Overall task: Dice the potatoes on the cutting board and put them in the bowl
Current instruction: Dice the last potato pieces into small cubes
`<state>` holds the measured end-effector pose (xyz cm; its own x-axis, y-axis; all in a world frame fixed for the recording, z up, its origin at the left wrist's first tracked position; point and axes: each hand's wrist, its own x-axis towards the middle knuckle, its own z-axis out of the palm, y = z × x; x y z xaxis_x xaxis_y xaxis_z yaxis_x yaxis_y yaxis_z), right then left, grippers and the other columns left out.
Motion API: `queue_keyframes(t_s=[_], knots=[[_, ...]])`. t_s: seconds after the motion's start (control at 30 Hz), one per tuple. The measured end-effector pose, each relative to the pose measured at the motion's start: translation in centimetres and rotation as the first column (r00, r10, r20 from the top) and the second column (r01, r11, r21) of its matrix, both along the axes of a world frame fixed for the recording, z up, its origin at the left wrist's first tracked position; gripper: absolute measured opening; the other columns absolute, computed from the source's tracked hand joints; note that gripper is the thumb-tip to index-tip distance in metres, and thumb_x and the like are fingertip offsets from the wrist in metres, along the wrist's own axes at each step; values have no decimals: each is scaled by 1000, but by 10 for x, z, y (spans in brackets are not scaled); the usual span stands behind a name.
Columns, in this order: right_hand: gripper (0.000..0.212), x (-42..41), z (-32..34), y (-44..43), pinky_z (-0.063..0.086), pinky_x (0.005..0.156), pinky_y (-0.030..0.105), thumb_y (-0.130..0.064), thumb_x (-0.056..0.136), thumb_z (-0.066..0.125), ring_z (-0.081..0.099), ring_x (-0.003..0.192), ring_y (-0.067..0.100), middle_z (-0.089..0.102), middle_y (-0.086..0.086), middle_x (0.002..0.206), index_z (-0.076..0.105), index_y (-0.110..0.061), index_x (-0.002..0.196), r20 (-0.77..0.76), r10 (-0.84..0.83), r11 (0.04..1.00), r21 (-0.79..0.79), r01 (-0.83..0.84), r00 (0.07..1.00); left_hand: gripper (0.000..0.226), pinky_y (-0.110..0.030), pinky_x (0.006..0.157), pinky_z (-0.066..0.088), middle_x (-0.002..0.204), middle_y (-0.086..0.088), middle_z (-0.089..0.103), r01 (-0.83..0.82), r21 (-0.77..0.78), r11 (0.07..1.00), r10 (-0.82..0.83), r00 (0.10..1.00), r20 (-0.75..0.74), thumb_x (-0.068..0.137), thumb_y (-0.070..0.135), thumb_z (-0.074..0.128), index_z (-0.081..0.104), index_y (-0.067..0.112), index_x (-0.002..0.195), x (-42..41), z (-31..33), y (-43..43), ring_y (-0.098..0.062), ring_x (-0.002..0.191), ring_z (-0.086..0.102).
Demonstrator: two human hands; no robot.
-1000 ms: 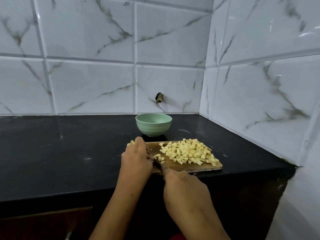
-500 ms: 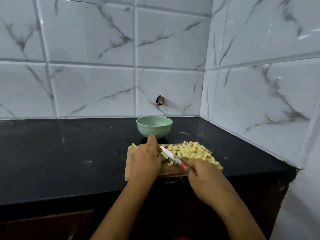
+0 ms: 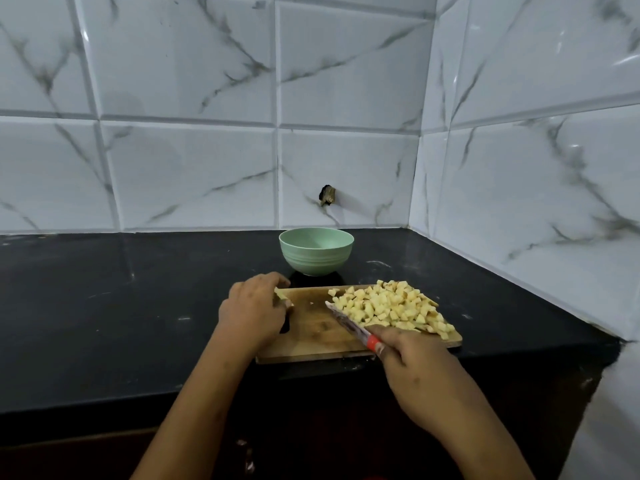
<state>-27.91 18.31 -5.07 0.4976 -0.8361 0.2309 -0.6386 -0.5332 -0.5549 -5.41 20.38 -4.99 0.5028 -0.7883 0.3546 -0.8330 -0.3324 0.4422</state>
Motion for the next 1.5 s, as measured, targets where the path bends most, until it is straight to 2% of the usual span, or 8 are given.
queue_keyframes(t_s=[0.13,0.33,0.57,0.8,1.0,1.23,1.37,1.5], knots=[[39,3,-2,-3,38,54,20,-32,103,34,47,59,1,63,-12,88,43,-38,140,44,-29,998,-52,31,999,40,-44,103,38,131,3,53,75,83,994,-59,982,-182,92,39,55,44,34,131,9,-4,1,-20,122,47],[40,8,-4,4,49,84,22,-33,103,35,49,88,0,56,-15,130,40,-39,142,47,-15,999,-43,17,999,55,-42,102,33,135,11,49,36,67,997,-27,991,-129,86,49,60,35,39,134,4,0,3,-18,128,42],[40,8,-5,6,48,82,19,-34,102,36,51,92,-2,54,-16,132,39,-40,142,55,-10,998,-53,13,998,52,-39,101,30,116,22,49,145,27,989,-139,977,-161,83,54,61,38,44,129,-7,-3,10,-12,121,46],[38,4,-3,5,47,57,18,-33,103,32,57,67,3,58,-16,88,43,-41,138,-36,-60,993,-99,57,998,51,-38,99,30,118,23,48,232,-49,971,-238,947,-218,81,36,68,34,44,117,-11,-4,15,-2,109,45],[40,13,-2,12,47,75,20,-36,102,34,53,89,-1,60,-17,121,39,-42,141,46,-17,996,-86,21,999,61,-32,89,27,109,28,45,308,-66,949,-313,945,-96,86,22,57,36,55,132,-23,-5,15,1,102,46],[40,28,9,22,52,79,29,-32,102,32,59,100,8,63,-11,115,40,-37,141,-2,-35,984,-176,35,999,27,-35,81,49,85,18,66,228,-232,945,-230,973,18,81,21,58,67,39,100,-33,-10,10,-2,82,59],[49,63,14,26,42,73,30,-17,103,28,60,105,19,61,1,118,20,-26,151,-114,-101,963,-260,68,988,19,-27,67,37,97,7,62,-46,-132,990,75,972,223,96,35,42,57,27,104,-56,-3,0,-13,87,59],[54,78,15,17,44,78,31,-9,101,30,58,110,21,59,3,124,18,-22,152,-98,-63,982,-183,45,993,19,-27,62,39,91,6,60,-108,-97,989,116,990,78,96,33,44,60,24,101,-52,-1,-8,-13,75,49]])
